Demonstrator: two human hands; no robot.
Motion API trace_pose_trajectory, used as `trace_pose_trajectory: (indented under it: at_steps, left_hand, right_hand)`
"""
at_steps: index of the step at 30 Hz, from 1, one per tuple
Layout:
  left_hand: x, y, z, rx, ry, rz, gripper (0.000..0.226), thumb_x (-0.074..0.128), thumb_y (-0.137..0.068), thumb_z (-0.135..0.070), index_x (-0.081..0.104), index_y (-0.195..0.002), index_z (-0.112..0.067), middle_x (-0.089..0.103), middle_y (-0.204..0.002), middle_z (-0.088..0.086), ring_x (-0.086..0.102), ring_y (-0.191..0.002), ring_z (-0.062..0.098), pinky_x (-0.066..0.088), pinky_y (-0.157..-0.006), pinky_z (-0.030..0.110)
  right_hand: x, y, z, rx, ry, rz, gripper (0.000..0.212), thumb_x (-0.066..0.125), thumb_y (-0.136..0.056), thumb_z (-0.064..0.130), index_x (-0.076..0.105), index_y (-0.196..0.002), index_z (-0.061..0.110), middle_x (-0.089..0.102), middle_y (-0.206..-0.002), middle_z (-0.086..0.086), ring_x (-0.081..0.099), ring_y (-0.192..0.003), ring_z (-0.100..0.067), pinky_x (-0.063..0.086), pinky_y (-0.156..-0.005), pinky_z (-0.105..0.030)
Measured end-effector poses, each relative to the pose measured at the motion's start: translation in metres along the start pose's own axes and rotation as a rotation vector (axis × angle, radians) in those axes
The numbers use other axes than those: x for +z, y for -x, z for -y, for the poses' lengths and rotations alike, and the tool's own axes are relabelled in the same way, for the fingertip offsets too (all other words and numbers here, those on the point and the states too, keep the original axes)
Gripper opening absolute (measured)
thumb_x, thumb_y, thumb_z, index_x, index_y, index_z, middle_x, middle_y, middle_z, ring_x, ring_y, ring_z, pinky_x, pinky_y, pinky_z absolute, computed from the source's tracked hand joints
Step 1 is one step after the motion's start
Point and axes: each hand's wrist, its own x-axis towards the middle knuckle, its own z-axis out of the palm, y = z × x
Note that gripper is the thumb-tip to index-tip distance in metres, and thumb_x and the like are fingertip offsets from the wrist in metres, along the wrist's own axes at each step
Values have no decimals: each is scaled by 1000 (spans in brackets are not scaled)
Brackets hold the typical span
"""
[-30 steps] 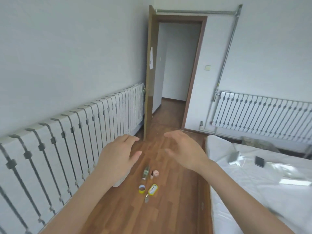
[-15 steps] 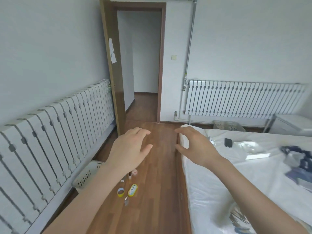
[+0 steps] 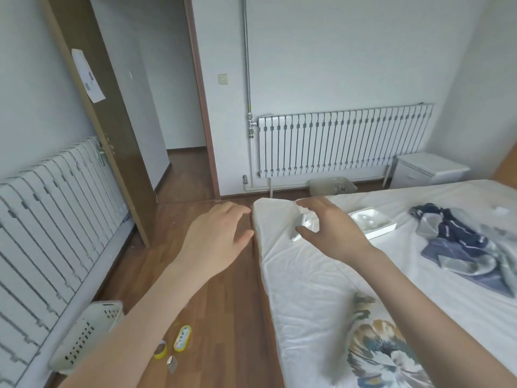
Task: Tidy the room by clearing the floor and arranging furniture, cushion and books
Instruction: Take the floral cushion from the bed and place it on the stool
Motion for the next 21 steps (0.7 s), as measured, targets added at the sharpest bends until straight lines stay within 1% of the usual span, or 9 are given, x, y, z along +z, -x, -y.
trace_pose_trajectory:
  at_steps: [4,6,8,12,14,18,21]
  left_hand:
    - [33,-47,-23,43,12,23,43,54,-91,-45,51,-131,-30,53,-132,-11,54,-115,10,51,-89,31]
    - [47,-66,-36,56,40,39,43,52,-92,-46,50,-131,-29,53,-132,-11,52,-118,11,50,-89,32]
    - [61,-78,-47,71,60,47,43,52,-92,-45,50,-131,-28,54,-131,-11,53,-116,11,50,-88,32]
    - [91,-96,-72,118,100,82,42,53,-92,-43,51,-130,-27,54,-128,-10,58,-102,12,45,-78,28]
    - [107,-102,-85,147,120,107,42,54,-92,-42,51,-130,-25,55,-127,-9,57,-106,13,45,-78,30]
    - [139,-110,-107,196,184,169,40,54,-91,-43,52,-128,-26,57,-125,-9,53,-115,14,49,-82,36]
    - [172,-117,-127,253,224,230,41,54,-91,-43,52,-128,-25,56,-126,-9,52,-116,14,48,-82,33]
  right_hand:
    - [-13,-14,-52,67,9,-29,51,68,-88,30,51,-136,23,53,-131,6,55,-116,-15,47,-88,-31]
    - [-19,-19,-77,94,8,-44,51,69,-87,30,52,-135,23,54,-131,5,56,-116,-16,48,-91,-34]
    - [-24,-18,-99,123,16,-55,51,69,-87,30,52,-135,23,54,-133,3,55,-118,-17,48,-93,-37]
    - [-29,-7,-145,200,22,-69,52,70,-87,29,52,-135,21,56,-126,0,57,-112,-17,48,-89,-33]
    - [-30,3,-166,239,32,-78,51,70,-87,29,53,-134,20,55,-129,1,56,-114,-17,47,-88,-31]
    - [-30,26,-200,334,48,-90,53,69,-88,30,51,-136,19,53,-134,1,56,-116,-17,47,-88,-31]
    - [-28,51,-231,439,58,-104,54,69,-88,31,51,-137,19,54,-134,1,57,-115,-15,45,-87,-27]
